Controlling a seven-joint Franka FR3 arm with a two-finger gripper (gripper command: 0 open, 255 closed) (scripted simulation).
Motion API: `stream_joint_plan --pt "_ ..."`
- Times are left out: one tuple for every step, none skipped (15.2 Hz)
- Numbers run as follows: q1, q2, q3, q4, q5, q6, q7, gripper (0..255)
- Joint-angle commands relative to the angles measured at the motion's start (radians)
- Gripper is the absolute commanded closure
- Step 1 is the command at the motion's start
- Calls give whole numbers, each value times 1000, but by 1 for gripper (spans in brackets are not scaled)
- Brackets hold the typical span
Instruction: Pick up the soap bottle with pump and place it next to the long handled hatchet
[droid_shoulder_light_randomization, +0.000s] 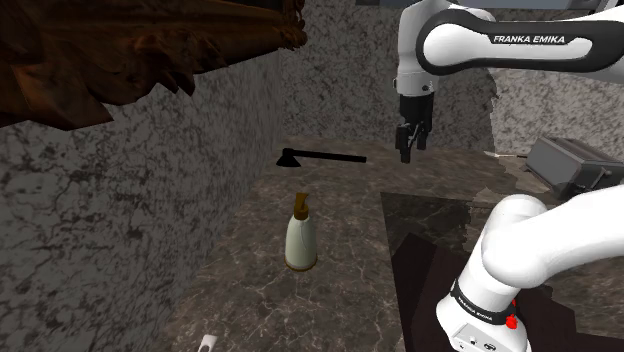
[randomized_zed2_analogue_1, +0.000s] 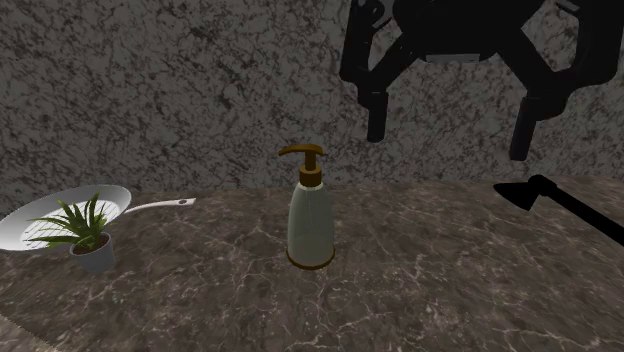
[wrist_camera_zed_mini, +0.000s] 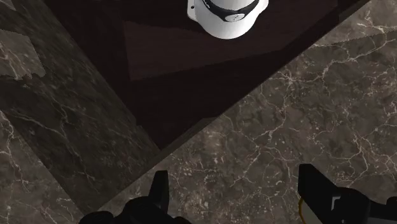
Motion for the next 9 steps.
stream_joint_plan --pt "0 0 0 0 0 0 0 0" --pt "5 15 13 -6 18 25 24 0" --pt "9 31 26 -12 35 50 48 0" --pt "14 48 39 -15 51 76 72 0" --pt "19 66 52 -18 67 102 94 0" --pt "24 86 65 -19 82 128 117 0" --pt "29 107 78 -19 97 154 139 0" --pt "34 129 90 -18 110 180 161 0" --pt "38 151 103 -15 123 206 182 0"
